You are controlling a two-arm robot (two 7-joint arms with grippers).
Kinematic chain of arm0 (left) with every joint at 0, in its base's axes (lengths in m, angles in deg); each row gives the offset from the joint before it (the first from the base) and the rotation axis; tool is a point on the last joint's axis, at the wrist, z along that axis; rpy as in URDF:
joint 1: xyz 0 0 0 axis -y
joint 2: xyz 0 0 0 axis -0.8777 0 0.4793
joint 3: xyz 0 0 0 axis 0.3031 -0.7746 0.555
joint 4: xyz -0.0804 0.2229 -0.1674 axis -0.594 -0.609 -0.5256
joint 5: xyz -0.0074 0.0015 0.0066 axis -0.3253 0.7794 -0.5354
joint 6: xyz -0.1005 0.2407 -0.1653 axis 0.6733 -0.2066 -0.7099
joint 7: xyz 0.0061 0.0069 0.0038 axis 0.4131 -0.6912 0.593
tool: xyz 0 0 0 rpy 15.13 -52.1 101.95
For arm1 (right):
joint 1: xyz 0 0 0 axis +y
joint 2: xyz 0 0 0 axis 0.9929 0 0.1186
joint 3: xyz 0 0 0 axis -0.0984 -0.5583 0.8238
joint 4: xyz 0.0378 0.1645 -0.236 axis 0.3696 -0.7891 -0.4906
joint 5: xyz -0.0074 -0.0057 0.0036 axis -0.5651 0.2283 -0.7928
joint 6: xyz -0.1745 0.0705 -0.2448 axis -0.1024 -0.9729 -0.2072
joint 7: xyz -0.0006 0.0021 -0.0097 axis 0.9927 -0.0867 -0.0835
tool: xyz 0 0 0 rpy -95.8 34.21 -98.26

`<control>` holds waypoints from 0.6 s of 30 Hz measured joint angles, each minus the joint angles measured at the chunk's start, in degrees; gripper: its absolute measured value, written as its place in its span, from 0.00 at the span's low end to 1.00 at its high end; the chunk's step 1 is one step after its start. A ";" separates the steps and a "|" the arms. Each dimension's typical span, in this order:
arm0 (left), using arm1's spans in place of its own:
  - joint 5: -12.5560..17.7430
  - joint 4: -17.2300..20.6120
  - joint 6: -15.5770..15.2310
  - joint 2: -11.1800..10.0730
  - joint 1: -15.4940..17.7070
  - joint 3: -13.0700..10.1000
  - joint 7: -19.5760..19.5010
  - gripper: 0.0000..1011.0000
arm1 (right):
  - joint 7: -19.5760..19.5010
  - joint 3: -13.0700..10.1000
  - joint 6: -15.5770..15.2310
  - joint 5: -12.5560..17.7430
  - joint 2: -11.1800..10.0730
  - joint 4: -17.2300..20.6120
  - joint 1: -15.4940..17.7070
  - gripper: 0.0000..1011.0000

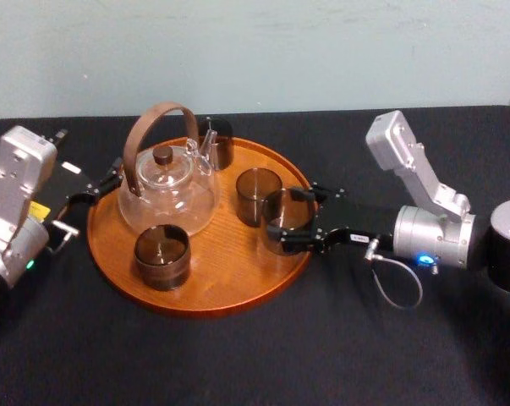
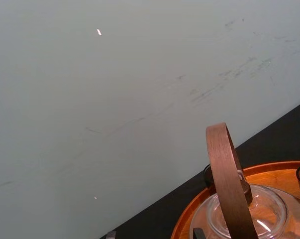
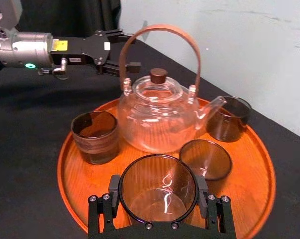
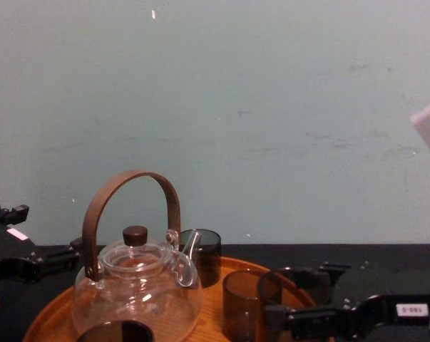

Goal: Pick up the glass from the table and place it on the tray.

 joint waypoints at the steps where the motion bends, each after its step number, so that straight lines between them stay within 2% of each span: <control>1: 0.00 0.00 0.00 0.00 0.00 0.00 0.00 0.99 | 0.02 0.26 0.01 0.02 0.05 0.00 -0.14 0.90; 18: 0.00 0.00 0.00 0.00 0.00 0.00 0.00 0.99 | -0.02 3.58 0.42 -0.11 2.56 -4.56 -3.83 0.90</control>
